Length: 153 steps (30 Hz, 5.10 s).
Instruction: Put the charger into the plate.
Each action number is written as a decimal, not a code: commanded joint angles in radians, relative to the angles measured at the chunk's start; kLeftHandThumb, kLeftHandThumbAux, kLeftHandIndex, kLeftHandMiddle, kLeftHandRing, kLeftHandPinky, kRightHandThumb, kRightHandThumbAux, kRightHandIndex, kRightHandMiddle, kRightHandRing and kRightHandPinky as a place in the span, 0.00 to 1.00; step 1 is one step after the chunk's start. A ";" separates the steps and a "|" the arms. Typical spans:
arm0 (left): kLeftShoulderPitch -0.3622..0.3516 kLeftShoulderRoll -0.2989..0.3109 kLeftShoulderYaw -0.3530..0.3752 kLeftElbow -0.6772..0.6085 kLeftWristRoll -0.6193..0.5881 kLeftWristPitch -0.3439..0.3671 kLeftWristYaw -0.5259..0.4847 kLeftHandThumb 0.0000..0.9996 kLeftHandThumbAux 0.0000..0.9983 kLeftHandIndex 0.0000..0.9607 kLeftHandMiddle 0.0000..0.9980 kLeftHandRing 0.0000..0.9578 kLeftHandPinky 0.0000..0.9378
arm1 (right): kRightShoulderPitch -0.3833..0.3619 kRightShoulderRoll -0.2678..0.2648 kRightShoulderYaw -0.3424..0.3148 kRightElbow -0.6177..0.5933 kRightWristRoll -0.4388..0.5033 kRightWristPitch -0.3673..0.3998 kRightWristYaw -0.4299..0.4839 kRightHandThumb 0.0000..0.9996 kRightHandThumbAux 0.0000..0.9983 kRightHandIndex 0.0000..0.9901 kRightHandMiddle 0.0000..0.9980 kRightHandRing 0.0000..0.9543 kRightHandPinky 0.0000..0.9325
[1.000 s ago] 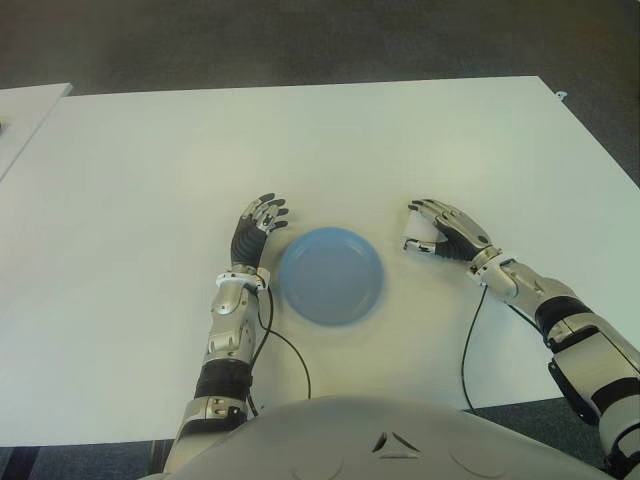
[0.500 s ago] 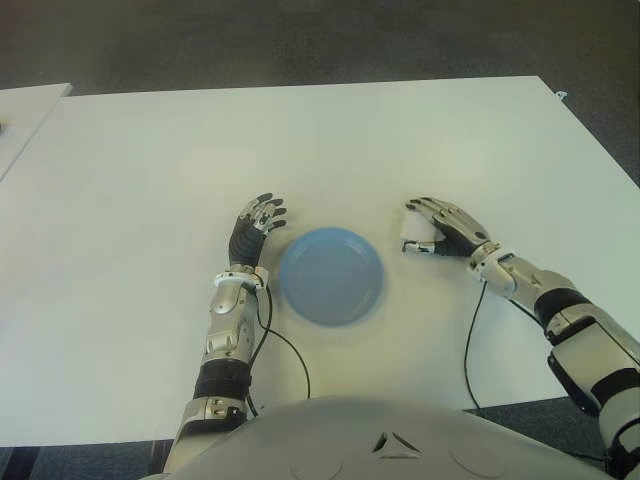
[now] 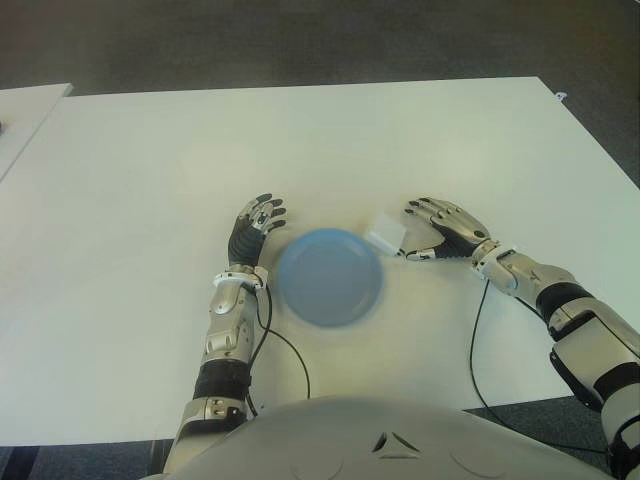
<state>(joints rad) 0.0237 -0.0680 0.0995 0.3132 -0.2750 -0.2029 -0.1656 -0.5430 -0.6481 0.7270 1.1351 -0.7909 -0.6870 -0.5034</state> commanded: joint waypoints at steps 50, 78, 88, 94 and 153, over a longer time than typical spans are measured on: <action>0.020 -0.016 -0.001 -0.001 -0.012 0.009 -0.022 0.00 0.53 0.28 0.32 0.35 0.38 | 0.166 -0.104 -0.076 -0.328 0.000 0.000 0.122 0.24 0.24 0.00 0.00 0.03 0.19; 0.024 -0.024 -0.009 -0.008 -0.007 0.026 -0.006 0.00 0.53 0.28 0.32 0.35 0.38 | 0.383 0.021 -0.369 -0.759 0.111 0.220 0.270 0.35 0.25 0.00 0.00 0.13 0.35; 0.027 -0.025 -0.013 -0.011 -0.012 0.029 -0.012 0.00 0.53 0.28 0.32 0.35 0.38 | 0.440 0.085 -0.415 -0.893 0.081 0.376 0.294 0.41 0.22 0.00 0.01 0.15 0.32; 0.029 -0.026 -0.015 -0.013 -0.008 0.026 -0.012 0.00 0.54 0.29 0.33 0.35 0.38 | 0.449 0.119 -0.424 -0.929 0.073 0.448 0.311 0.42 0.20 0.00 0.03 0.13 0.24; 0.043 -0.043 -0.029 -0.016 -0.033 0.020 -0.012 0.00 0.55 0.29 0.33 0.36 0.38 | 0.306 0.002 -0.320 -1.117 -0.191 0.681 0.845 0.39 0.19 0.00 0.00 0.00 0.14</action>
<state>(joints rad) 0.0474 -0.0685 0.0758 0.2861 -0.3050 -0.1990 -0.1835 -0.2373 -0.6479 0.3963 0.0202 -0.9774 0.0056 0.3379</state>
